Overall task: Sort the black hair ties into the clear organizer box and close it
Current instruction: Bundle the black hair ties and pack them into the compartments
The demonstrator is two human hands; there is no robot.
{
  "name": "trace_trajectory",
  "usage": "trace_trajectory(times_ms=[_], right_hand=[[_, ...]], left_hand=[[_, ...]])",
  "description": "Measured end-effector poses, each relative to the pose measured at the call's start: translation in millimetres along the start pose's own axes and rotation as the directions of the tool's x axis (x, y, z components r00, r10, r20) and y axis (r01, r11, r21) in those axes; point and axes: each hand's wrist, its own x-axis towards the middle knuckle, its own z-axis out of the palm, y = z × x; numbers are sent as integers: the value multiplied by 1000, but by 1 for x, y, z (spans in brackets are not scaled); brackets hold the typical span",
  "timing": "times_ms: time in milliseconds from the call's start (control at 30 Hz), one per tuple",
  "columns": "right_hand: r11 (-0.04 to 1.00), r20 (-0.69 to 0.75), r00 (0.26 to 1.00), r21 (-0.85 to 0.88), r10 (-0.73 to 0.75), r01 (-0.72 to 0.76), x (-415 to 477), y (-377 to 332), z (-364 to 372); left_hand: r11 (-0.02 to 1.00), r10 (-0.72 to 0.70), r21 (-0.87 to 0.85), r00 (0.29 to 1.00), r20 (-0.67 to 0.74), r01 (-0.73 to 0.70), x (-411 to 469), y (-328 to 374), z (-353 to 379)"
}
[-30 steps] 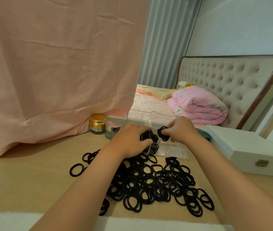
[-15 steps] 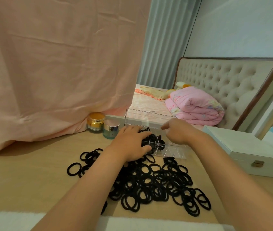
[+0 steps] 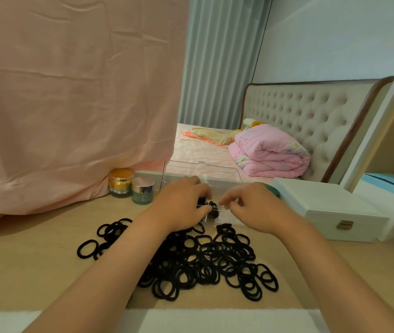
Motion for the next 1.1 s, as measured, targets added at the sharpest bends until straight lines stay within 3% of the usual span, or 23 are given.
trace_trajectory(times_ms=[100,267,467,667,800,867,933,1000,1100], right_hand=[[994,187,982,-111,-2,23,-10,5,6],[964,382,921,-266,78,28,-21,8,27],[953,277,959,-299,51,36,-19,12,38],[971,314,944,-237,105,-30,-9,4,39],[989,323,940,-128,111,-73,-10,8,32],[992,175,980,72,89,-103,-14,17,29],[899,94,989,413,116,-145,-18,20,22],[729,118,981,657,155,-194,-19,20,13],[634,140,976,743,169,-216,-20,16,11]], left_hand=[[992,18,-125,985,170,4,0,20,1],[1000,13,-13,873,487,-8,-6,37,7],[999,-37,-6,858,512,47,-8,34,3],[977,-60,-153,888,456,145,-5,19,-9],[952,-96,-234,916,389,199,-4,16,-12],[924,-90,-316,926,366,214,-3,17,-10],[871,-87,-432,939,334,234,-2,19,-7],[790,-109,-549,943,314,274,-1,24,-4],[646,-147,-689,940,309,328,-2,28,0]])
